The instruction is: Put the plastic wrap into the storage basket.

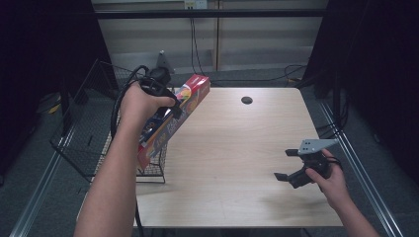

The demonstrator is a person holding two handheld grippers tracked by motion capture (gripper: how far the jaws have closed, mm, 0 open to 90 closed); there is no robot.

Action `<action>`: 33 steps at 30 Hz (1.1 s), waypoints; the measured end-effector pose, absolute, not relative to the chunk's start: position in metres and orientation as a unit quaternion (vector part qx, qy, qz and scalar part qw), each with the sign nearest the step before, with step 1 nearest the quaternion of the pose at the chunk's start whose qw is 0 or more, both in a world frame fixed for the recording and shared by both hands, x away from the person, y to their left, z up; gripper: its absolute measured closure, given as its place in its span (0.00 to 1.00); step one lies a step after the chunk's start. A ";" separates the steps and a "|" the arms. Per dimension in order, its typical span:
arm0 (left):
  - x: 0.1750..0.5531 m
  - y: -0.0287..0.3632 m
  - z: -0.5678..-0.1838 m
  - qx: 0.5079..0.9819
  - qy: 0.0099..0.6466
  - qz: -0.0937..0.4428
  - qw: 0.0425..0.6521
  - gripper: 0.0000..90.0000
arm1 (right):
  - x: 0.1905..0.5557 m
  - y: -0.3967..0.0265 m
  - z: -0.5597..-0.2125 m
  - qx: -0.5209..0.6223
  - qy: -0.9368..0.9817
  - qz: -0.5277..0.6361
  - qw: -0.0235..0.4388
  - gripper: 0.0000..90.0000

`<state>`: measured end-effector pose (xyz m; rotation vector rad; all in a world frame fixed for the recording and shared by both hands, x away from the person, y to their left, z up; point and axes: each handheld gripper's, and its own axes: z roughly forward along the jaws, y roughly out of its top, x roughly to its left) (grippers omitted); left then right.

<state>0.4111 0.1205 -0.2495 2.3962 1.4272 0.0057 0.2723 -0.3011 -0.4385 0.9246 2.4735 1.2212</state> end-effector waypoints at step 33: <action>0.417 0.160 -0.234 0.822 0.540 0.035 0.180 0.49 | 0.272 -0.300 -0.440 0.311 0.848 0.415 0.113 0.02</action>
